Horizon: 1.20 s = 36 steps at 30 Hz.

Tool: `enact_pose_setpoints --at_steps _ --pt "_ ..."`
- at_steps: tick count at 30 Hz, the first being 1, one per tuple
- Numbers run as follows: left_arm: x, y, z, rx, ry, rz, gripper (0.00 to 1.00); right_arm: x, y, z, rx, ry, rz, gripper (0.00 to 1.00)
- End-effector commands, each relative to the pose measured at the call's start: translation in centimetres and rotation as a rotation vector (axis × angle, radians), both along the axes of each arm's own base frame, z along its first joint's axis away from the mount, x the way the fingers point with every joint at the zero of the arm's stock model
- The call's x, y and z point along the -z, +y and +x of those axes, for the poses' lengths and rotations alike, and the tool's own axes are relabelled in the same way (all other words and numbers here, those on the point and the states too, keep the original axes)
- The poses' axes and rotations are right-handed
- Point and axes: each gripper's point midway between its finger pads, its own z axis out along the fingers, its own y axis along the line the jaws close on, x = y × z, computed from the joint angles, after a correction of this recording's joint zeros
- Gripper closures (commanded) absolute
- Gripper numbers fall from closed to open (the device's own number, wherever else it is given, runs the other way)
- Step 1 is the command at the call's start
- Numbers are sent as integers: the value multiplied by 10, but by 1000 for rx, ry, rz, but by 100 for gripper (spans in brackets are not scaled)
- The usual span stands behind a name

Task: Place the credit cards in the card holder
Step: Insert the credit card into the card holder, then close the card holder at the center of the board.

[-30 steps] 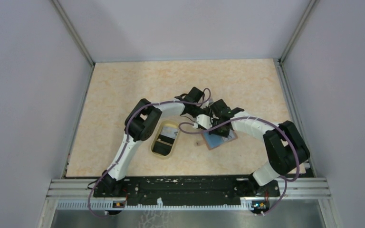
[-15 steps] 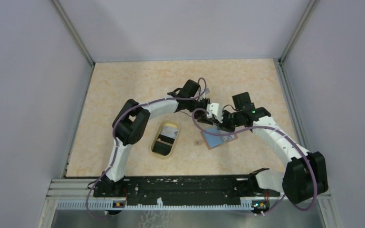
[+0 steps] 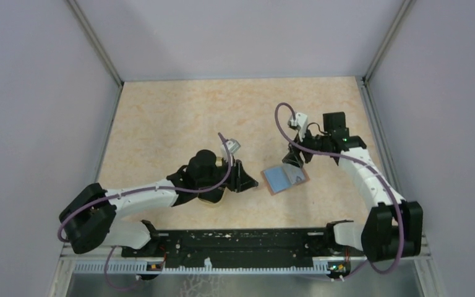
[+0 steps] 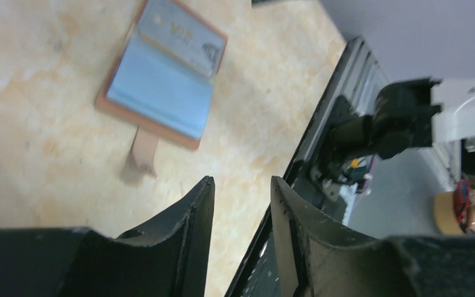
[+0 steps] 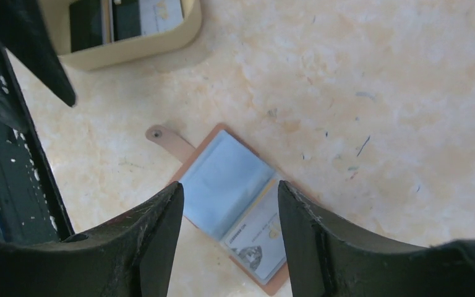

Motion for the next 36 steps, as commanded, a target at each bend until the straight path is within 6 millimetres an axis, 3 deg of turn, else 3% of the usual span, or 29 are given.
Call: enact_pose_setpoints --at_steps 1,6,11,19,28,34,36 --pt "25 22 -4 -130 -113 -2 54 33 -20 18 123 106 -104 42" --pt "58 28 -26 -225 -38 50 53 74 -54 29 261 209 -244 41" --pt "58 32 -28 -288 -74 0 48 97 -76 30 324 267 -312 36" --pt "77 13 -20 -314 -1 4 41 124 -76 18 298 425 -323 38" --pt "113 -12 -9 -382 147 88 36 132 -70 10 270 498 -303 44" --pt "135 -13 2 -469 199 189 44 134 -67 5 253 529 -291 46" --pt "139 -14 5 -481 198 214 51 134 -66 4 250 536 -287 47"
